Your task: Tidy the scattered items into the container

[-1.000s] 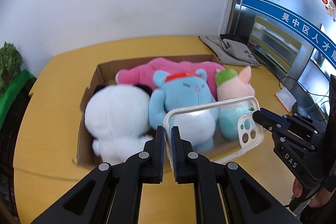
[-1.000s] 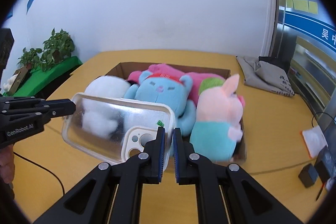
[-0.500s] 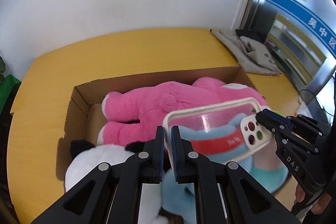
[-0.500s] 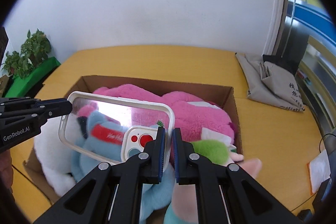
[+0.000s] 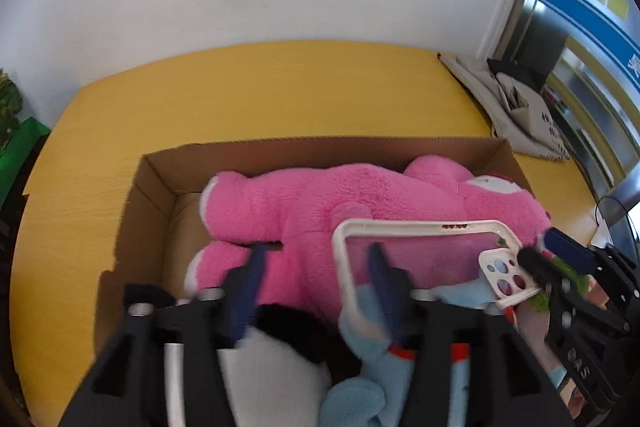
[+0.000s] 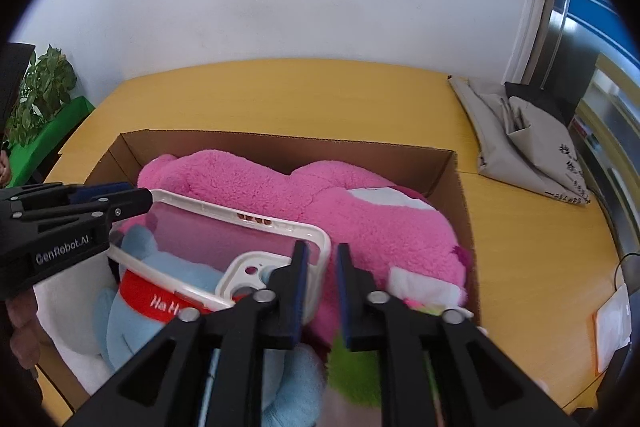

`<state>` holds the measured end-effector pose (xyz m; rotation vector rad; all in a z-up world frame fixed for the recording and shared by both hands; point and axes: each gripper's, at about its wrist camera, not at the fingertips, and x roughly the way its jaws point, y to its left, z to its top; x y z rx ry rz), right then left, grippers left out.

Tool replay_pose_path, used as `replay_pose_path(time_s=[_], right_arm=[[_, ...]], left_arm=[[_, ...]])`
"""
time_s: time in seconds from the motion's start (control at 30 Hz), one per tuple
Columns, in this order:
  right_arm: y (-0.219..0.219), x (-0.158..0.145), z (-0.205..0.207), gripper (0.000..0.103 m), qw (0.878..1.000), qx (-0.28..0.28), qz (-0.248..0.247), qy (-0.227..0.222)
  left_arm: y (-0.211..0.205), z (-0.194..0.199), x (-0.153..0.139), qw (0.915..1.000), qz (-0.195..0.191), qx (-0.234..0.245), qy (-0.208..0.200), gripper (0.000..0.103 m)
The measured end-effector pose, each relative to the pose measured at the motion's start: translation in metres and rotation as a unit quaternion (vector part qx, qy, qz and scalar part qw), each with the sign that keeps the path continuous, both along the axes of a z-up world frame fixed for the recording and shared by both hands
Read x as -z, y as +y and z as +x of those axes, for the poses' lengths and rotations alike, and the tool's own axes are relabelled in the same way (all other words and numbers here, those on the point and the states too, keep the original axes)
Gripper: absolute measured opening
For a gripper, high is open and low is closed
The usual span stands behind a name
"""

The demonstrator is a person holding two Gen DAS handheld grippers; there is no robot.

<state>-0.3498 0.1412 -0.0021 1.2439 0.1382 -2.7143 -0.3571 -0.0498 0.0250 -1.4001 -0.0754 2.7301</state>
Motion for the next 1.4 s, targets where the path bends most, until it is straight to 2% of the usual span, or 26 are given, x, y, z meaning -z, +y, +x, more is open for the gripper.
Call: replay_pose_path(time_s=[0.03, 0.07, 0.1, 0.17, 0.27, 0.47, 0.63, 0.83, 1.0, 1.2, 1.33, 1.4], right_arm=[[0.003, -0.005, 0.01, 0.058, 1.0, -0.002, -0.001, 0.006], [0.008, -0.011, 0.021, 0.074, 1.0, -0.005, -0.004, 0.014], [0.012, -0.016, 0.032, 0.078, 1.0, -0.008, -0.008, 0.021], [0.017, -0.021, 0.058, 0.079, 1.0, -0.011, -0.012, 0.023], [0.02, -0.018, 0.103, 0.079, 0.999, -0.019, -0.015, 0.021], [0.026, 0.006, 0.189, 0.079, 1.0, -0.001, -0.015, 0.016], [0.033, 0.005, 0.236, 0.079, 1.0, 0.014, -0.01, 0.023], [0.04, 0.005, 0.273, 0.079, 0.999, 0.025, -0.011, 0.02], [0.039, 0.003, 0.291, 0.079, 0.999, 0.023, 0.004, 0.024], [0.035, 0.001, 0.299, 0.079, 0.999, 0.024, 0.01, 0.03], [0.033, 0.001, 0.299, 0.079, 0.999, 0.024, 0.009, 0.032], [0.032, 0.0, 0.3, 0.079, 0.999, 0.025, 0.011, 0.035]], left_arm=[[-0.004, 0.009, -0.008, 0.9999, -0.001, -0.007, 0.014, 0.075], [-0.008, 0.019, -0.015, 0.9997, -0.001, -0.013, 0.021, 0.076], [-0.012, 0.03, -0.022, 0.9994, -0.001, -0.02, 0.027, 0.077], [-0.018, 0.055, -0.029, 0.9992, 0.008, -0.025, 0.029, 0.089], [-0.016, 0.112, -0.025, 0.9992, 0.013, -0.015, 0.034, 0.101], [0.005, 0.208, 0.002, 0.9996, -0.012, 0.003, 0.024, 0.101], [0.026, 0.267, 0.01, 0.9992, -0.02, 0.014, 0.03, 0.101], [0.03, 0.307, 0.006, 0.9993, 0.009, -0.009, 0.037, 0.101], [0.032, 0.325, 0.002, 0.9987, 0.015, -0.013, 0.047, 0.101], [0.032, 0.338, -0.003, 0.998, 0.014, -0.016, 0.059, 0.101], [0.03, 0.342, -0.003, 0.9973, 0.04, -0.018, 0.059, 0.101], [0.031, 0.343, -0.003, 0.9975, 0.034, -0.017, 0.06, 0.101]])
